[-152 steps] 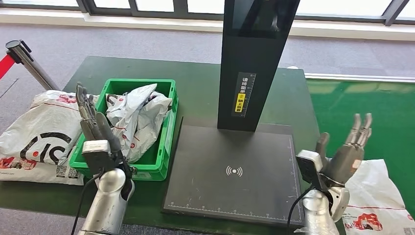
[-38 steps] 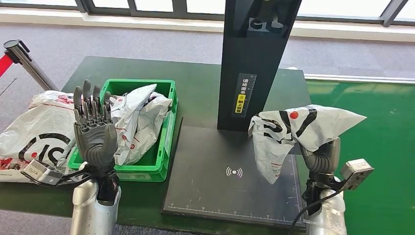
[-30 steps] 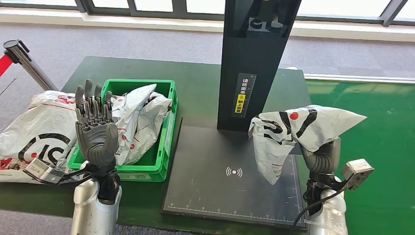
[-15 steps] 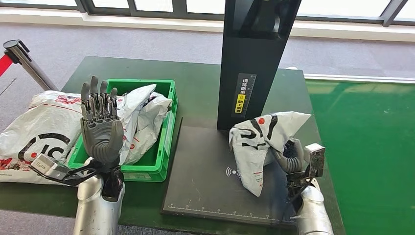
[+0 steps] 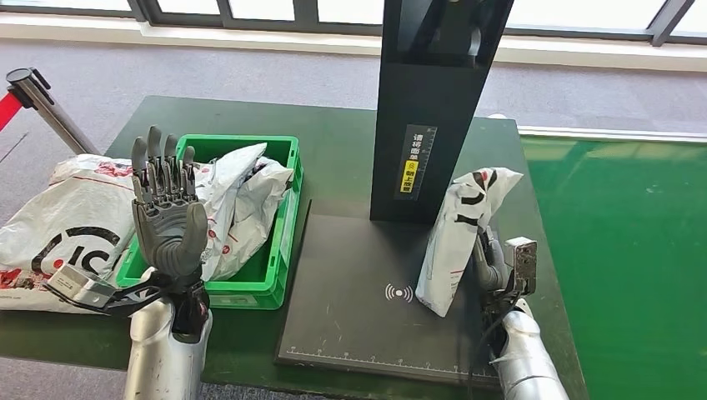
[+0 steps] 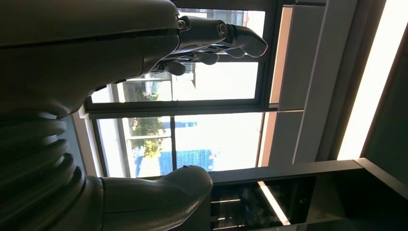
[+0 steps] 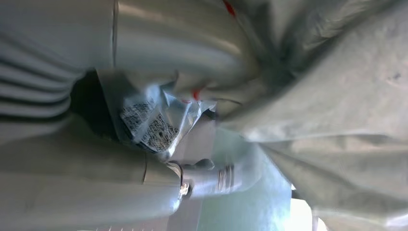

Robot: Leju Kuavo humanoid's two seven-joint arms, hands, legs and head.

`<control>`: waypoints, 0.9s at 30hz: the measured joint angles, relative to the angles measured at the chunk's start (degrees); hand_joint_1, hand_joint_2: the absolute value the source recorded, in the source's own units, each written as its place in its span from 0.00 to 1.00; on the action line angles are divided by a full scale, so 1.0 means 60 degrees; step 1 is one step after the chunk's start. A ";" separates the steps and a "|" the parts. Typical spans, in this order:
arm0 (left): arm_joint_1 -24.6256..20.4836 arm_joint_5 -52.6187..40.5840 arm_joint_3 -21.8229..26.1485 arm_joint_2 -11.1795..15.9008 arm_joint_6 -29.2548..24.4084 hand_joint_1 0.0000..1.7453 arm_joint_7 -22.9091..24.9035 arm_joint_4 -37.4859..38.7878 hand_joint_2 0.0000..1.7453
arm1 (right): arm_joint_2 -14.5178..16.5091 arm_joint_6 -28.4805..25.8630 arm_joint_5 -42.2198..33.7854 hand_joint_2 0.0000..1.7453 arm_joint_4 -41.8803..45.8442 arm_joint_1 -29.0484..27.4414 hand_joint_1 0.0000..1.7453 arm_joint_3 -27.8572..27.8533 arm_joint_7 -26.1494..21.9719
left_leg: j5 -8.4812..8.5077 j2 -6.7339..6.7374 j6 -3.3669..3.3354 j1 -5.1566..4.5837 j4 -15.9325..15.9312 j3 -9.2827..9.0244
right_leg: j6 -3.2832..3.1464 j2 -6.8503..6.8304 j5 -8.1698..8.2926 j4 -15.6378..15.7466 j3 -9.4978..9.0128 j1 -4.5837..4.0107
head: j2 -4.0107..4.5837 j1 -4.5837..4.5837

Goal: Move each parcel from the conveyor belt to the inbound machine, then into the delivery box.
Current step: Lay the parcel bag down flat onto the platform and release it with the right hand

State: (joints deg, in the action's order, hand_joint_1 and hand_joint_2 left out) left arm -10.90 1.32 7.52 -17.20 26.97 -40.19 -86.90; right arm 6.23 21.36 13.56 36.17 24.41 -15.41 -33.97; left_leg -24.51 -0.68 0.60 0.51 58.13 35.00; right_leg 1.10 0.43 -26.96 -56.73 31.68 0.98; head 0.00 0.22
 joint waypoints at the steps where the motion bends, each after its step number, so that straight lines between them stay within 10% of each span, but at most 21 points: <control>1: 0.0001 -0.0001 -0.0007 0.0000 -0.0003 0.00 0.0000 -0.0013 1.00 | -0.0005 0.0016 -0.0008 0.00 -0.0024 0.0011 0.00 0.0000 -0.0025 | 0.0000 0.0000 0.0000 0.0000 0.0000 0.0000 | 0.0000 0.0000 0.0000 0.0000 0.0000 0.0000 | 0.0000 0.0000; 27: 0.0289 -0.0605 -0.1001 0.0127 -0.1545 0.00 0.0000 -0.0354 1.00 | -0.0067 -0.0072 -0.0363 0.00 0.0428 -0.0196 0.00 0.0000 -0.0853 | 0.0002 -0.0019 -0.0002 -0.0005 0.0006 -0.0004 | 0.0002 -0.0014 0.0003 0.0002 -0.0011 0.0006 | 0.0000 -0.0002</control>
State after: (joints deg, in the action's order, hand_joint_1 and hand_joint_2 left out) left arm -9.16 -2.31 1.52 -16.44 17.70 -40.20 -89.02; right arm 5.83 20.93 11.38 38.73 23.23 -15.41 -39.09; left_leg -24.50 -0.79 0.59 0.48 58.17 34.98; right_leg 1.11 0.35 -26.94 -56.72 31.61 1.02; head 0.00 0.21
